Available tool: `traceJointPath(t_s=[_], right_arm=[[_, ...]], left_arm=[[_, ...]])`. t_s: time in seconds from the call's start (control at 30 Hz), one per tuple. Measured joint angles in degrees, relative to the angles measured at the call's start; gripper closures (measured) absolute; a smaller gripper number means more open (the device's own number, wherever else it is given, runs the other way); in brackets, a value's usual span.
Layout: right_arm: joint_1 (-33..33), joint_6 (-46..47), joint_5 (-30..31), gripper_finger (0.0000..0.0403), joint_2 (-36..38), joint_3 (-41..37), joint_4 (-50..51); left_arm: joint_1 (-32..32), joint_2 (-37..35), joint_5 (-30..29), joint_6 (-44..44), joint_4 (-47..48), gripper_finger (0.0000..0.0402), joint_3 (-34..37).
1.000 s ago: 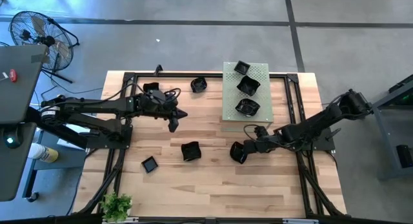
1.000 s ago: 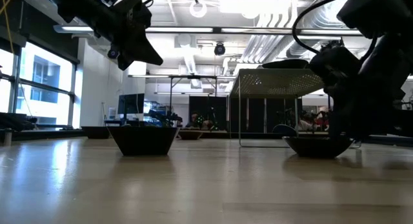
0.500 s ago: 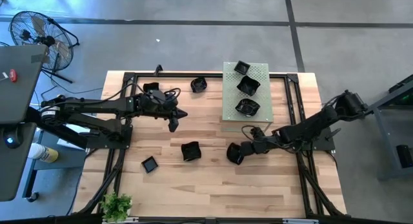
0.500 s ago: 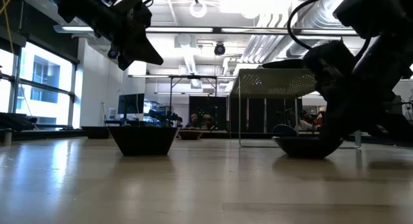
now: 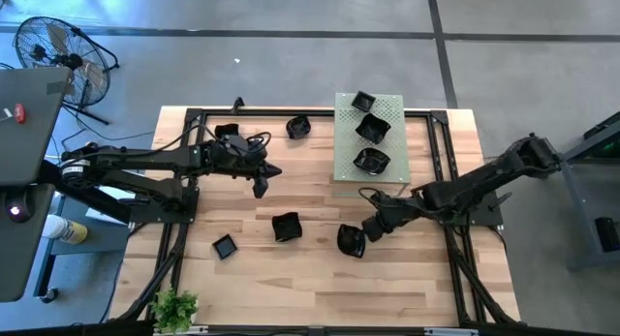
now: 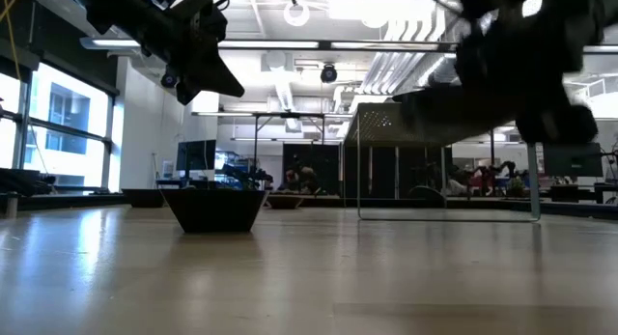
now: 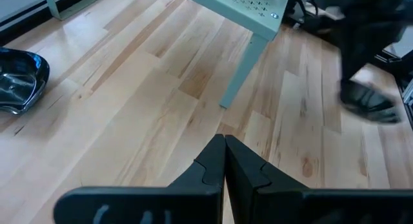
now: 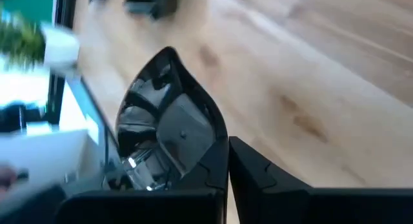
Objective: Pick & Place Mini shaped plates
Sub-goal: Stack the black leaf-shaped plate on the black leaf-shaped plate on the shelf
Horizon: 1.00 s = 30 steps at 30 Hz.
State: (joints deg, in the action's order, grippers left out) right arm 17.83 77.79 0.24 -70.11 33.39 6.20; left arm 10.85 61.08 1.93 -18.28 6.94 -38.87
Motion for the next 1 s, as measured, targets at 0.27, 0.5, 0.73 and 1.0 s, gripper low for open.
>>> traceJointPath(t_s=[0.27, 0.5, 0.73, 1.0], right_arm=[[-8.64, -21.56, -5.37, 0.0401, 2.53, 26.79, 33.66], [-28.26, -53.69, -5.69, 0.0402, -3.07, 51.93, 60.67], [-44.93, -87.09, -7.56, 0.0402, -16.1, 67.38, 74.96], [-49.05, -104.17, -9.82, 0.0402, -24.8, 70.21, 79.52]], left_arm=[[0.0, 0.0, -0.11, -0.02, -0.42, 0.0401, 0.0], [0.0, 0.0, -0.07, 0.62, -2.37, 0.0401, -0.02], [0.0, 0.0, 0.09, 1.51, -2.92, 0.0401, -0.02], [0.01, 0.0, 0.07, 1.53, -2.46, 0.0401, -0.02]])
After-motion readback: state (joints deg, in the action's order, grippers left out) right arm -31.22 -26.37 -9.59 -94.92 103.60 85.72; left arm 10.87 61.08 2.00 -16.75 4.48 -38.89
